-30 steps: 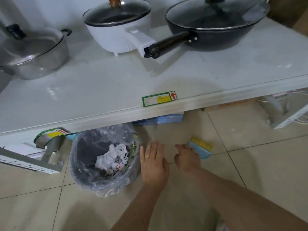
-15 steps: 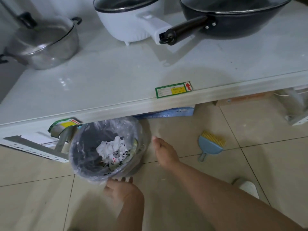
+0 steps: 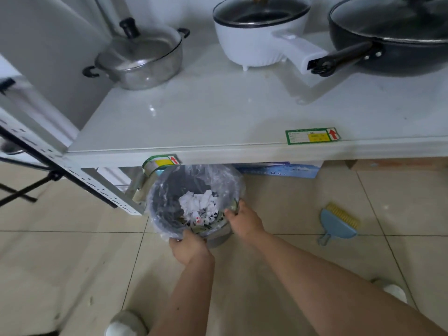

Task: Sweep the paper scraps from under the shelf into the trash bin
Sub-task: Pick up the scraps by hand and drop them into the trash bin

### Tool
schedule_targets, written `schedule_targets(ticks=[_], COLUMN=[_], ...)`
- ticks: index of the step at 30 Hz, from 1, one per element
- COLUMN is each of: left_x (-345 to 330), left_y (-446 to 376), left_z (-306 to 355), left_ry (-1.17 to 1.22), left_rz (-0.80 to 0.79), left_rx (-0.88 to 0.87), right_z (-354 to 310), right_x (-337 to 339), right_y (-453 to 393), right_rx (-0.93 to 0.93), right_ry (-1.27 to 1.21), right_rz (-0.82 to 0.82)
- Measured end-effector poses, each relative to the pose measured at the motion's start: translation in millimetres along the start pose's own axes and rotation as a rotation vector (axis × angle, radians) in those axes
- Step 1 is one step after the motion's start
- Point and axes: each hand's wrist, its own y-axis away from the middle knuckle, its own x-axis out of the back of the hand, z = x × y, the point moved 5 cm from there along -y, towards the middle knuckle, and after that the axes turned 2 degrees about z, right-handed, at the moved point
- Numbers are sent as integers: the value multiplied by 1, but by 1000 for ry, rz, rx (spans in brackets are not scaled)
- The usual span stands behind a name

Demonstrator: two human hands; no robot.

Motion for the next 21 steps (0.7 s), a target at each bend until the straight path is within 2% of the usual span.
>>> schedule_targets(ticks=[8, 21], left_x=[21, 81], left_y=[-18, -69], left_z=[10, 38], left_ry=[15, 26], left_rz=[23, 140], left_rx=[5, -1], right_z=[-16, -59], right_x=[-24, -102], right_y=[10, 22], right_rx=[31, 90], right_ry=[55, 108], right_rz=[-18, -129])
